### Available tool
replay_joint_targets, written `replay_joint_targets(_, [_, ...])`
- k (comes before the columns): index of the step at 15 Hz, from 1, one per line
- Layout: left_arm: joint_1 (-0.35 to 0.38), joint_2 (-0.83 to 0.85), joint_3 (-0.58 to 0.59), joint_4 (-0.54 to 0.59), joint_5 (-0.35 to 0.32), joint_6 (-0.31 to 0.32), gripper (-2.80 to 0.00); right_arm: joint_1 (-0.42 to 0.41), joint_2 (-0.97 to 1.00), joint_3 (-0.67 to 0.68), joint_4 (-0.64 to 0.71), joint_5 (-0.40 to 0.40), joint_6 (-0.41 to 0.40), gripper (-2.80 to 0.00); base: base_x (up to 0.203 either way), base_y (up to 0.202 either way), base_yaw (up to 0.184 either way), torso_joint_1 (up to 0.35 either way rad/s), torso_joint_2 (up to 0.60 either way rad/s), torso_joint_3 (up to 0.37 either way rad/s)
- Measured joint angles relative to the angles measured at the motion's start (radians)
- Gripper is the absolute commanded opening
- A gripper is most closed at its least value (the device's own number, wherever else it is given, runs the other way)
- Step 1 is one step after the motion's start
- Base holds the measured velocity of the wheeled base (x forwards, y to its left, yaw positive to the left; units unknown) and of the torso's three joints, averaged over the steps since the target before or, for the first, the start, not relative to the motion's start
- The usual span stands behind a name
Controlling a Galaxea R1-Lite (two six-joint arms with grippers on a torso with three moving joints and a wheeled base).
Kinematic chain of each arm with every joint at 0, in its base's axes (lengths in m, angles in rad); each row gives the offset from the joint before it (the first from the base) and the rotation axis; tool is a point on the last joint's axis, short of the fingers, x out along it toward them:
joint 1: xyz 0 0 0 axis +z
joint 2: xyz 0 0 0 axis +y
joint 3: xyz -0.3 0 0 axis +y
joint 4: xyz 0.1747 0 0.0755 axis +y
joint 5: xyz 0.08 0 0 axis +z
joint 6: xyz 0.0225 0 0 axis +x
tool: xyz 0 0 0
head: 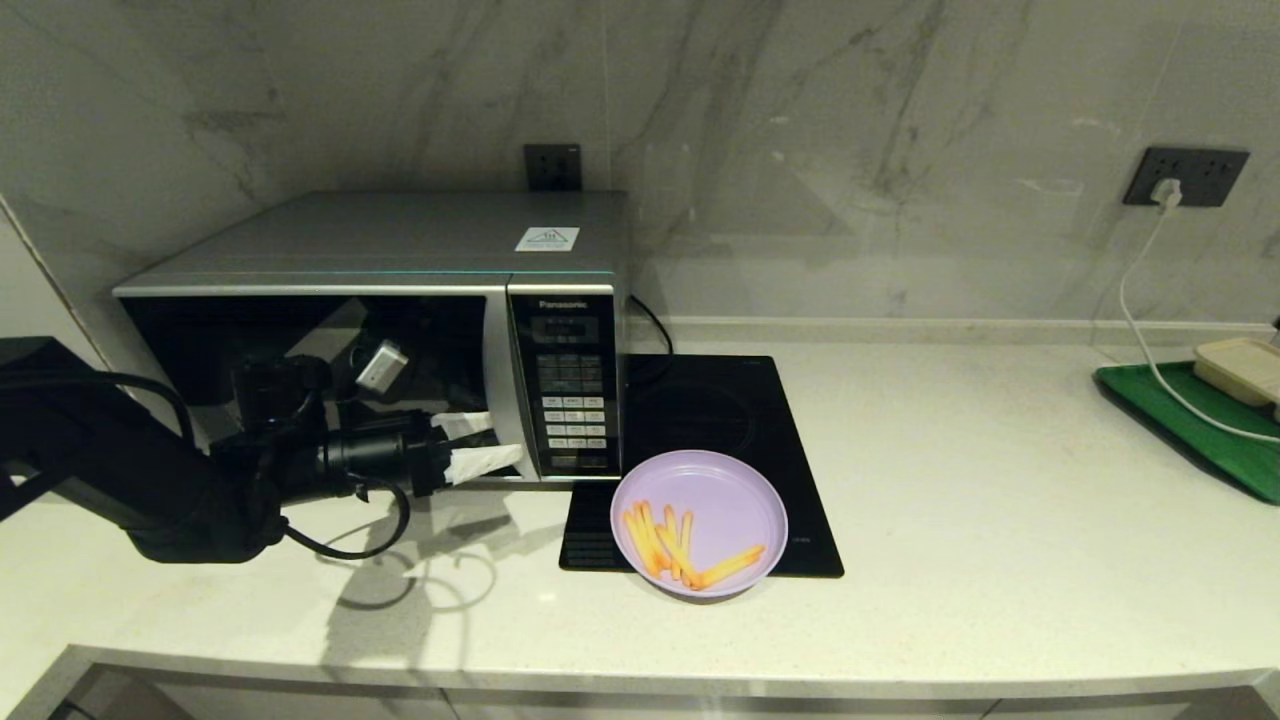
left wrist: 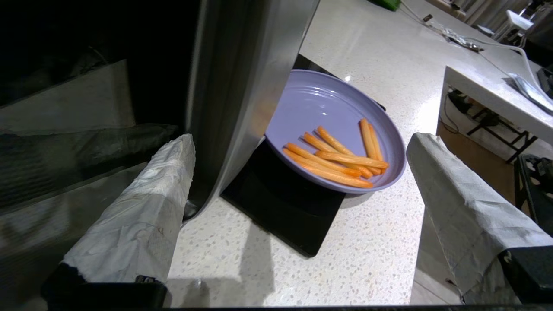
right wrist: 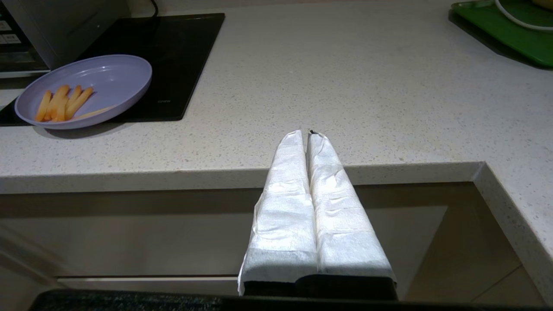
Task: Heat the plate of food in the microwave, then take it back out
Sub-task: Open the microwave oven
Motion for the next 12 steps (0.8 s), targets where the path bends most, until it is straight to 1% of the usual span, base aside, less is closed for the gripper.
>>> replay_joint_targets(4, [-0.035, 0.003, 0.004, -0.001, 0.001, -0.040, 0.00, 0.000, 0.000, 0.000, 0.000, 0.000, 0.000, -2.80, 0.000, 0.000, 0.000, 0.000, 0.00, 0.000])
replay_joint_targets(7, [-0.054, 0.001, 0.012, -0.003, 0.003, -0.044, 0.00, 0.000, 0.000, 0.000, 0.000, 0.000, 0.000, -2.80, 0.000, 0.000, 0.000, 0.000, 0.00, 0.000])
replay_joint_targets(10, [-0.057, -0.006, 0.029, -0.004, -0.002, -0.054, 0.00, 0.000, 0.000, 0.000, 0.000, 0.000, 0.000, -2.80, 0.000, 0.000, 0.000, 0.000, 0.00, 0.000])
replay_joint_targets(11, [-0.051, -0.016, 0.044, -0.003, -0.016, -0.077, 0.00, 0.000, 0.000, 0.000, 0.000, 0.000, 0.000, -2.80, 0.000, 0.000, 0.000, 0.000, 0.00, 0.000])
replay_joint_targets(12, [-0.040, -0.031, 0.057, -0.002, -0.052, -0.107, 0.00, 0.000, 0.000, 0.000, 0.000, 0.000, 0.000, -2.80, 0.000, 0.000, 0.000, 0.000, 0.00, 0.000])
